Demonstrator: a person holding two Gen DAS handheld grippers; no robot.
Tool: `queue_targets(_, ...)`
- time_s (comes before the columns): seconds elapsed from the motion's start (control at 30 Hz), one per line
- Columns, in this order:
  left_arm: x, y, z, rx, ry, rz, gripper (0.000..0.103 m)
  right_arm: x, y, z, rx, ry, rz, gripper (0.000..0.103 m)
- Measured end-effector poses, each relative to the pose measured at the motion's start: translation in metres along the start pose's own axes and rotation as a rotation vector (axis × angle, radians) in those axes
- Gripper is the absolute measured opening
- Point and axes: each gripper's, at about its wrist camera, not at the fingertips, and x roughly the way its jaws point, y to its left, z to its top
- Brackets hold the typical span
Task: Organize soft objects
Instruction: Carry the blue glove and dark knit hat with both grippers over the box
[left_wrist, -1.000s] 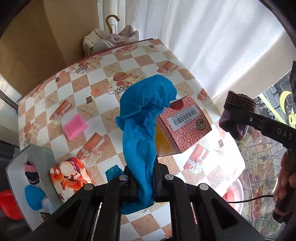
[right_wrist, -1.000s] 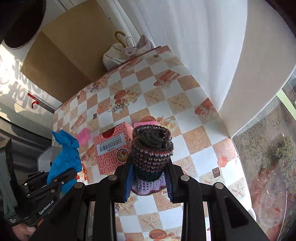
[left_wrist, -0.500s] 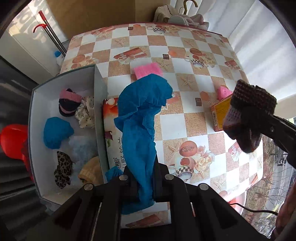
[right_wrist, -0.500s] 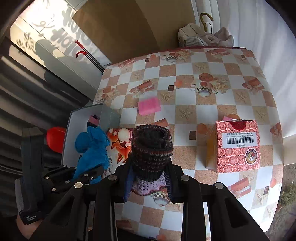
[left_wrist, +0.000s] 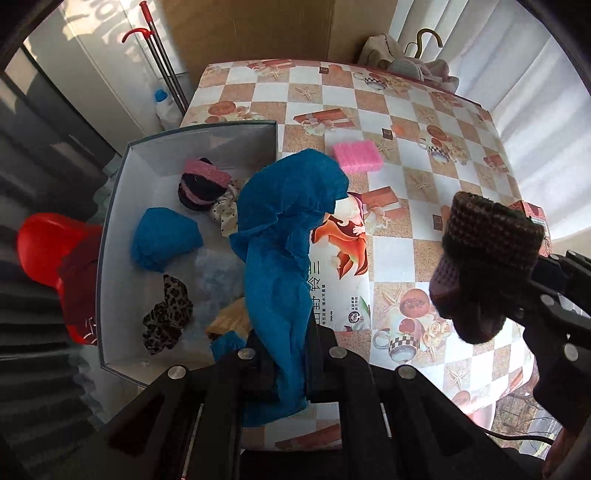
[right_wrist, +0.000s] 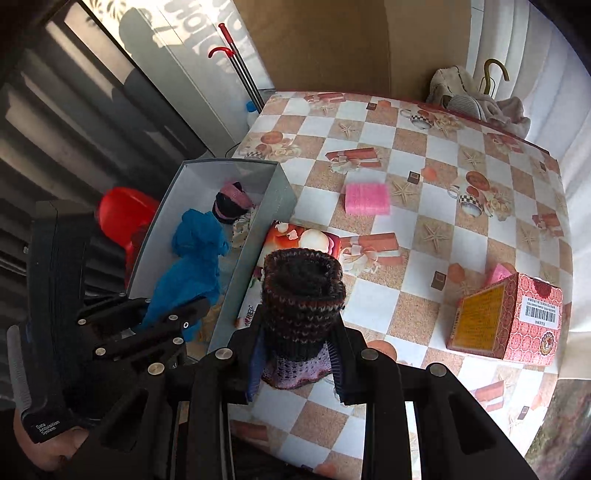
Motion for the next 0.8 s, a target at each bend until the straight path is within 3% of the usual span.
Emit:
queue_targets(0.27,0.002,0.038,-0.008,-0.066,-0.003,0.005,0.010,0.006,0.049,0.004,-0.160,0.001,-0.008,0.031)
queue_targets(0.8,0.012,0.109,-0.033,-0.194,0.021,0.005,0.010,0.030,0.125,0.014,-0.346,0.033,-0.002,0.031)
